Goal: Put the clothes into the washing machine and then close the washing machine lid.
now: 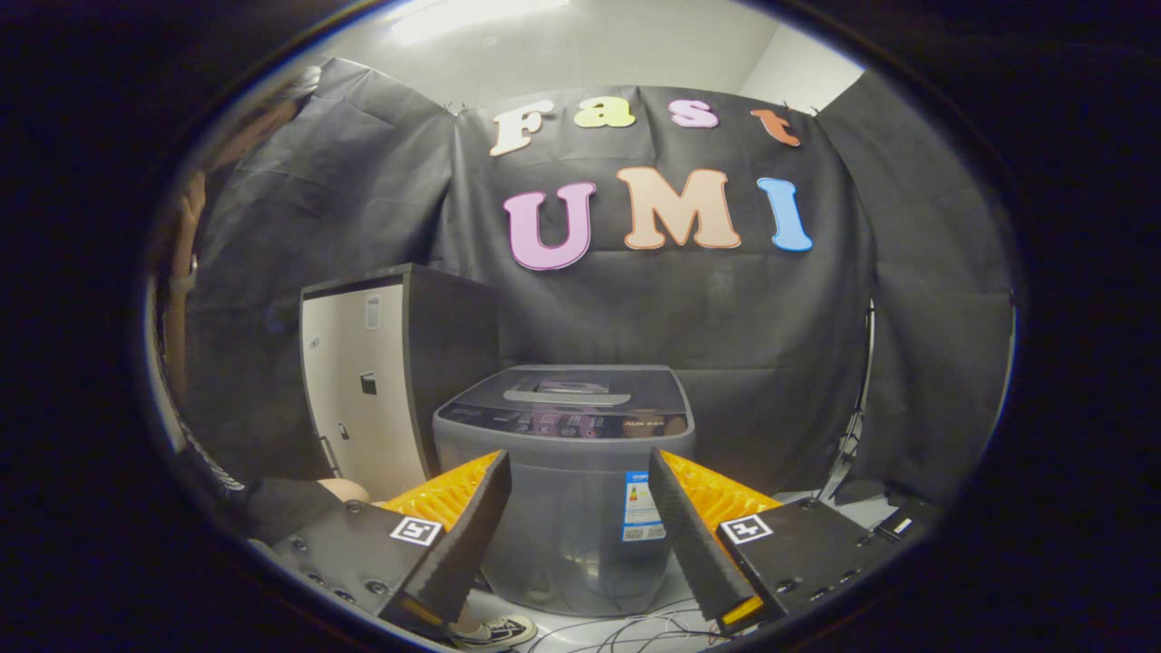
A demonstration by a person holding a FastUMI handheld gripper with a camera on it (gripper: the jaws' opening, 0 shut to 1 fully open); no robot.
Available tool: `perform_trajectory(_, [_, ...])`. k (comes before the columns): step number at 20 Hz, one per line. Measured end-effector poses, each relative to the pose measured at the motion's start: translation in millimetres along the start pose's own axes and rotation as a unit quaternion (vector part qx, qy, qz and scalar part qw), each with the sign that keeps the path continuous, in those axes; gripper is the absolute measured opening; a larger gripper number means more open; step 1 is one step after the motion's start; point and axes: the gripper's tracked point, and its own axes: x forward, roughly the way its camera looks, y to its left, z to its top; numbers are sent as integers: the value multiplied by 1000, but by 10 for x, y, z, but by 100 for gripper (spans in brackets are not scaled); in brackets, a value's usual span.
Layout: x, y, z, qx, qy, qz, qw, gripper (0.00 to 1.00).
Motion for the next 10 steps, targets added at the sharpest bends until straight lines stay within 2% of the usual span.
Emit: perform_trajectory(10, [1,-3,3,0,0,0,1000,95])
